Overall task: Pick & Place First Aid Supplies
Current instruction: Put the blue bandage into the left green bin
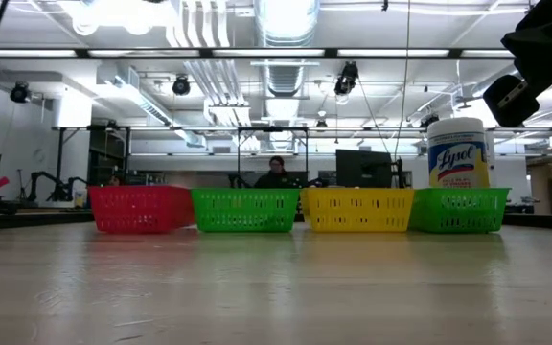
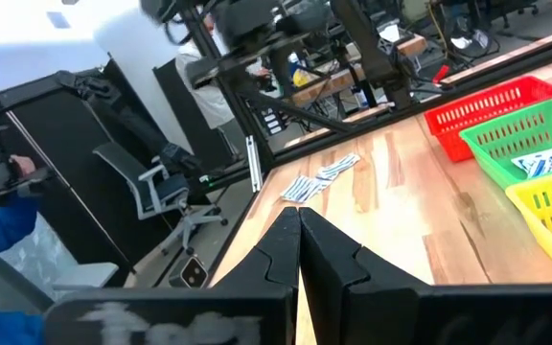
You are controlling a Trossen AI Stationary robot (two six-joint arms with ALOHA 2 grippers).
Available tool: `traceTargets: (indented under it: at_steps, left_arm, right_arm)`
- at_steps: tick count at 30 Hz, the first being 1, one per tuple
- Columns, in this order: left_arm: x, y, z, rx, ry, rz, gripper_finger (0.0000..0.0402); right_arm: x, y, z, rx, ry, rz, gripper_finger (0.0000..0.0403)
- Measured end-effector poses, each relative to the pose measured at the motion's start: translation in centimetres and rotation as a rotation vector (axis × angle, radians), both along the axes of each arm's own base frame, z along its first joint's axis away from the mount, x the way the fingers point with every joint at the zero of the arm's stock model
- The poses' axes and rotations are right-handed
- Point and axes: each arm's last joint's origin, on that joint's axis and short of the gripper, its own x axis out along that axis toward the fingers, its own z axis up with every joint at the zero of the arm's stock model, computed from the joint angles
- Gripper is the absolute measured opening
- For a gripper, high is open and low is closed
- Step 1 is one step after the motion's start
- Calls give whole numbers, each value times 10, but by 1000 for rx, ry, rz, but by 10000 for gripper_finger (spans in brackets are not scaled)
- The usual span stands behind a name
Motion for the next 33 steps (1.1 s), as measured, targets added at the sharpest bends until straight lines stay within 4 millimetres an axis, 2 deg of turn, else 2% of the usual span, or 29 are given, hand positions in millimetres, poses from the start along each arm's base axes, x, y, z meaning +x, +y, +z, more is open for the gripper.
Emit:
traceTargets:
  at_steps: [6, 10, 14, 25, 33]
  left_arm:
    - [-21, -39, -2, 30, -11, -106, 159]
    - [-30, -53, -3, 106, -58, -118, 159]
    - [-38, -61, -14, 139, -39, -106, 159]
    - [-56, -54, -78, 195, 197, 42, 159]
    - [-74, -42, -115, 237, 394, 109, 159]
  right_arm:
    - [0, 0, 0, 1, -1, 0, 8]
    - [0, 0, 0, 0, -1, 0, 8]
    - [0, 0, 0, 1, -1, 0, 8]
    - [0, 0, 0, 5, 1, 0, 8]
    - [0, 0, 0, 8, 2, 0, 8]
